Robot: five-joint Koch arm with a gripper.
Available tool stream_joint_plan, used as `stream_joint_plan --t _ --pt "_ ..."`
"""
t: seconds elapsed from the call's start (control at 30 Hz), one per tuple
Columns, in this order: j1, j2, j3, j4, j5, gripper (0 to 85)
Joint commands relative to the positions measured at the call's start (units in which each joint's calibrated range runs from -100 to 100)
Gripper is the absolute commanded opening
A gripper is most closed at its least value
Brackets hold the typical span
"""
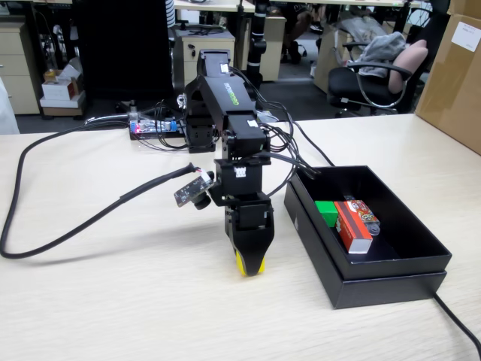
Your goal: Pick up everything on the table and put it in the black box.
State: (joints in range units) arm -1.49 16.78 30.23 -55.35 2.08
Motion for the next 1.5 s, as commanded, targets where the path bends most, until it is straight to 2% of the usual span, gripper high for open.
stream_joint_plan --t 0.0,0.17,0.3,0.5,0.63,0.73,1.0,1.27,1.37,1.47 --pt "0.15 -16.04 -1.94 -3.27 0.39 3.6" --pt "3.42 -41.17 -18.80 -3.53 0.93 3.6" --pt "8.60 -58.03 -29.41 -3.53 2.59 3.6" --pt "14.41 -64.80 -31.86 -3.53 4.74 3.6" --pt "16.85 -64.00 -28.32 -3.53 5.42 3.6" --pt "17.78 -56.43 -21.71 -3.45 5.81 3.6" --pt "17.19 -37.04 -14.27 -1.89 6.25 3.7" --pt "16.46 -31.64 -14.91 -1.03 6.25 4.3" --pt "16.46 -30.61 -16.27 -1.03 6.15 14.0" --pt "16.21 -30.38 -16.72 -1.03 6.06 20.1"
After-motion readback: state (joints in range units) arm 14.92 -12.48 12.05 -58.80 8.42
